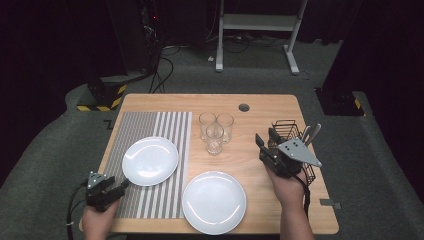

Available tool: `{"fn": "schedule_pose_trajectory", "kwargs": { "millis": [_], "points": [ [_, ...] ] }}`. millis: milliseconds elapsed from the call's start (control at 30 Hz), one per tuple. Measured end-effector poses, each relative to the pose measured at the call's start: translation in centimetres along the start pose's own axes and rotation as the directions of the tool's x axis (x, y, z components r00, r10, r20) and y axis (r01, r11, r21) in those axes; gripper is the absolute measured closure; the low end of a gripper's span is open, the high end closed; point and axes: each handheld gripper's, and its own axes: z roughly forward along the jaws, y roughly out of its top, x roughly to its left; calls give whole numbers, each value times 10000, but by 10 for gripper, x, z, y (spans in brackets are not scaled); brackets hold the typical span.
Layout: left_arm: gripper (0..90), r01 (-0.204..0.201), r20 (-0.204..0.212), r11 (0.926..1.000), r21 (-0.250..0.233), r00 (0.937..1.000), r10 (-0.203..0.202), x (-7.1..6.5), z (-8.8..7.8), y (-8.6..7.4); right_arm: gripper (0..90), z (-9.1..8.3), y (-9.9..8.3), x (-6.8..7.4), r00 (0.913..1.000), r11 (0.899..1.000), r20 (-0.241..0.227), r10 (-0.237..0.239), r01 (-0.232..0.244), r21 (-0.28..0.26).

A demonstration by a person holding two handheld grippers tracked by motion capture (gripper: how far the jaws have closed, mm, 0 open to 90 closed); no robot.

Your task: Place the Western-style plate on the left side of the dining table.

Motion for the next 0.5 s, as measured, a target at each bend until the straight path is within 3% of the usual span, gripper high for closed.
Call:
{"fn": "schedule_pose_trajectory", "kwargs": {
  "millis": [500],
  "points": [
    [388,1,56,10000,61,10000,-1,0,0,0,516,3,-3,-8,9996,9997,292,32,-39,262]
  ]
}}
